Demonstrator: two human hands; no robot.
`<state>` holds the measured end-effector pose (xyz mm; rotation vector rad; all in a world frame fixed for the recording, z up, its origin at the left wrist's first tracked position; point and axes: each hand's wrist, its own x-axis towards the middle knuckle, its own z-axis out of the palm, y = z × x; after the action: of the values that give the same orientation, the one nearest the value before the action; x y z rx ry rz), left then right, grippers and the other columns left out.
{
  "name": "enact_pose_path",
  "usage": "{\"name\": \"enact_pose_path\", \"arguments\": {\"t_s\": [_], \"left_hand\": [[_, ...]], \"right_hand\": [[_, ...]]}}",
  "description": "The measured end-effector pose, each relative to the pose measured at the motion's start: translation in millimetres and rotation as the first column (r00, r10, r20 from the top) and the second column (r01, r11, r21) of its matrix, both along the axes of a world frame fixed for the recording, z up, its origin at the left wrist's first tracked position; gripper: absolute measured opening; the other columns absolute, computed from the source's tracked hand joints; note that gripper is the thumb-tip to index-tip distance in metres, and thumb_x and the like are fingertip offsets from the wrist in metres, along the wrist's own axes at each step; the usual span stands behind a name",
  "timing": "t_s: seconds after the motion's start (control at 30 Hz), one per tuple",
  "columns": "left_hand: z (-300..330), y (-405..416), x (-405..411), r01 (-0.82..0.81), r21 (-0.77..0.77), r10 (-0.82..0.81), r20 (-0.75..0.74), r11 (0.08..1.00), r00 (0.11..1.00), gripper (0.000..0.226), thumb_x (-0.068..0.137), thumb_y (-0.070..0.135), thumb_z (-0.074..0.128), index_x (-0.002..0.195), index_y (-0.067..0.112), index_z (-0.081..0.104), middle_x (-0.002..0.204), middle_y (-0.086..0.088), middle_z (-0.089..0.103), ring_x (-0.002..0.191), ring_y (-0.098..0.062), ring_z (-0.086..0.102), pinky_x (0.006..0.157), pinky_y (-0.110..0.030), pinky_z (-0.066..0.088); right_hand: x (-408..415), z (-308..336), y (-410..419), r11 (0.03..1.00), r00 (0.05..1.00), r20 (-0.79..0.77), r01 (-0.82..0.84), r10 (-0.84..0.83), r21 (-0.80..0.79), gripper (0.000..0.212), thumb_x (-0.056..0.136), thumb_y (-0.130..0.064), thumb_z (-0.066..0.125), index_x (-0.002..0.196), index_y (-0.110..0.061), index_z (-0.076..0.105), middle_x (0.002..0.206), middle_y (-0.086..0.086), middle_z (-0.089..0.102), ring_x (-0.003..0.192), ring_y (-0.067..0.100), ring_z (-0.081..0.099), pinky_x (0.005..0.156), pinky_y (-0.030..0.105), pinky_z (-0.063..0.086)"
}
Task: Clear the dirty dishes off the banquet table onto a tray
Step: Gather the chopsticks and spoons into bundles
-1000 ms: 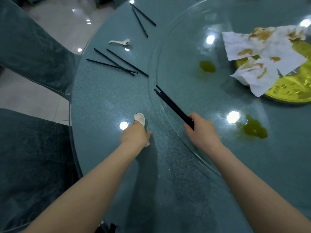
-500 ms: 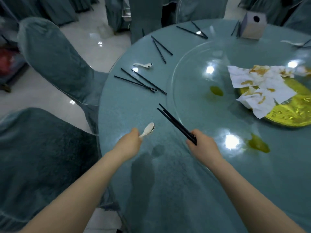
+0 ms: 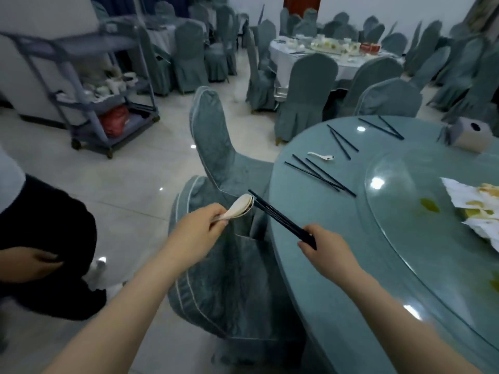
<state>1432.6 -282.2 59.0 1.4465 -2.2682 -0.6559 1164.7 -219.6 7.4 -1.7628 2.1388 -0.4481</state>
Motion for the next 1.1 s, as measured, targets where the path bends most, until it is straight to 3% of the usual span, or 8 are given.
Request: {"name": "enact_pose_path", "arguments": {"t_s": [0.13, 0.33, 0.47, 0.63, 0.73, 0.83, 0.97, 1.1], "left_hand": [[7, 16, 97, -0.052, -0.039, 0.050, -0.030, 0.998, 0.998, 0.008, 0.094, 0.026, 0.051, 0.087, 0.029, 0.055, 0.069, 0.008, 0.056, 0.067, -0.015, 0.053, 0.059, -0.031, 0.037], [10, 23, 201, -0.173, -0.099, 0.170, -0.034, 0.980, 0.985, 0.010, 0.094, 0.022, 0.051, 0.088, 0.021, 0.060, 0.072, 0.006, 0.055, 0.073, -0.017, 0.051, 0.060, -0.032, 0.035], [13, 2, 245, -0.209, -0.115, 0.207, -0.029, 0.971, 0.978, 0.017, 0.096, 0.022, 0.047, 0.086, 0.016, 0.058, 0.078, 0.000, 0.060, 0.072, -0.019, 0.053, 0.062, -0.034, 0.039], [10, -46, 278, -0.173, -0.116, 0.176, 0.018, 0.978, 0.984, 0.016, 0.097, 0.023, 0.043, 0.097, 0.027, 0.059, 0.084, 0.005, 0.060, 0.079, -0.017, 0.055, 0.064, -0.032, 0.041], [6, -84, 295, -0.165, -0.110, 0.167, 0.012, 0.980, 0.986, 0.016, 0.097, 0.022, 0.043, 0.099, 0.029, 0.058, 0.083, 0.009, 0.061, 0.080, -0.016, 0.056, 0.065, -0.030, 0.041], [3, -132, 309, -0.153, -0.127, 0.159, 0.034, 0.980, 0.987, 0.015, 0.097, 0.022, 0.043, 0.096, 0.027, 0.057, 0.081, 0.010, 0.060, 0.075, -0.014, 0.055, 0.063, -0.029, 0.041], [9, -200, 318, -0.172, -0.167, 0.193, 0.115, 0.971, 0.974, 0.018, 0.098, 0.022, 0.039, 0.097, 0.022, 0.057, 0.083, 0.008, 0.059, 0.074, -0.017, 0.055, 0.066, -0.036, 0.046], [18, -260, 314, -0.200, -0.219, 0.219, 0.062, 0.955, 0.974, 0.020, 0.097, 0.018, 0.040, 0.102, 0.019, 0.059, 0.085, 0.004, 0.061, 0.074, -0.020, 0.056, 0.066, -0.039, 0.048]], "right_hand": [[77, 13, -7, 0.995, 0.992, -0.081, -0.101, 0.101, -0.003, 0.010, 0.093, -0.032, 0.054, 0.100, -0.025, 0.053, 0.073, -0.006, 0.056, 0.067, 0.020, 0.054, 0.053, 0.032, 0.039], [167, 23, -15, 0.975, 0.969, -0.109, -0.216, 0.221, 0.051, 0.010, 0.095, -0.033, 0.052, 0.101, -0.025, 0.051, 0.086, 0.001, 0.064, 0.078, 0.025, 0.060, 0.061, 0.035, 0.046], [202, 31, -35, 0.962, 0.954, -0.147, -0.248, 0.263, 0.110, 0.010, 0.096, -0.034, 0.048, 0.090, -0.027, 0.043, 0.083, 0.001, 0.062, 0.075, 0.025, 0.058, 0.067, 0.039, 0.050], [232, 39, -82, 0.964, 0.933, -0.243, -0.253, 0.265, 0.078, 0.014, 0.098, -0.034, 0.042, 0.087, -0.024, 0.041, 0.085, -0.003, 0.059, 0.075, 0.023, 0.057, 0.062, 0.038, 0.046], [250, 36, -122, 0.952, 0.855, -0.444, -0.306, 0.268, -0.016, 0.012, 0.099, -0.034, 0.040, 0.093, -0.024, 0.041, 0.087, -0.008, 0.055, 0.082, 0.022, 0.058, 0.063, 0.035, 0.033], [268, 31, -167, 0.947, 0.769, -0.602, -0.314, 0.216, -0.062, 0.008, 0.095, -0.019, 0.043, 0.101, -0.024, 0.042, 0.095, -0.007, 0.056, 0.088, 0.022, 0.055, 0.066, 0.033, 0.026], [281, 27, -221, 0.966, 0.763, -0.621, -0.255, 0.178, -0.036, 0.018, 0.090, -0.010, 0.042, 0.104, -0.020, 0.042, 0.096, -0.002, 0.053, 0.085, 0.024, 0.053, 0.065, 0.032, 0.029], [281, 30, -263, 0.980, 0.785, -0.603, -0.197, 0.142, -0.025, 0.021, 0.087, -0.009, 0.046, 0.106, -0.018, 0.044, 0.091, -0.001, 0.052, 0.078, 0.024, 0.053, 0.058, 0.031, 0.026]]}}
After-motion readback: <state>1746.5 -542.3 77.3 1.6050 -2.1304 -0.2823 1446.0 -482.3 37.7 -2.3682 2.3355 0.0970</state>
